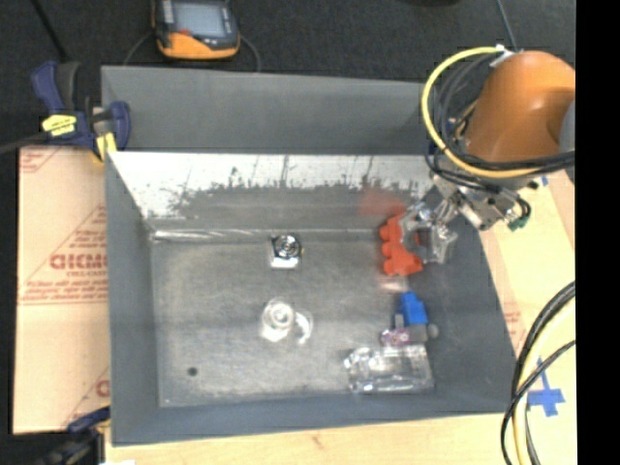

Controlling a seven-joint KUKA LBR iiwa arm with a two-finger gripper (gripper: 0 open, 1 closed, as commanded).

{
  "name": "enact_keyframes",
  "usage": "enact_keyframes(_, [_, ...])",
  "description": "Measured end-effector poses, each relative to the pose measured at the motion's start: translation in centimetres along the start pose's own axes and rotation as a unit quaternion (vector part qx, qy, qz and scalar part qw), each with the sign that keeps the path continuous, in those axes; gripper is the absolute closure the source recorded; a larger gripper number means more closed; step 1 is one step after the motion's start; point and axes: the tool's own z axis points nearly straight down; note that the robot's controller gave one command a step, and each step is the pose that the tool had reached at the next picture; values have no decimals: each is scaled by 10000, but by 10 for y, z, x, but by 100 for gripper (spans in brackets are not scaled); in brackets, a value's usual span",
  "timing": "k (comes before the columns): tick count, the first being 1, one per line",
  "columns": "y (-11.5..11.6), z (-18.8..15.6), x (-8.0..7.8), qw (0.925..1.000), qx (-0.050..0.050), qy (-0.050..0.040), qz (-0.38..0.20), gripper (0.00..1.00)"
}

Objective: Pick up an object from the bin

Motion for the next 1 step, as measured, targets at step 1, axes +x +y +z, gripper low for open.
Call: enact_keyframes(1, [2, 5, 1, 10000, -45, 23, 5, 0])
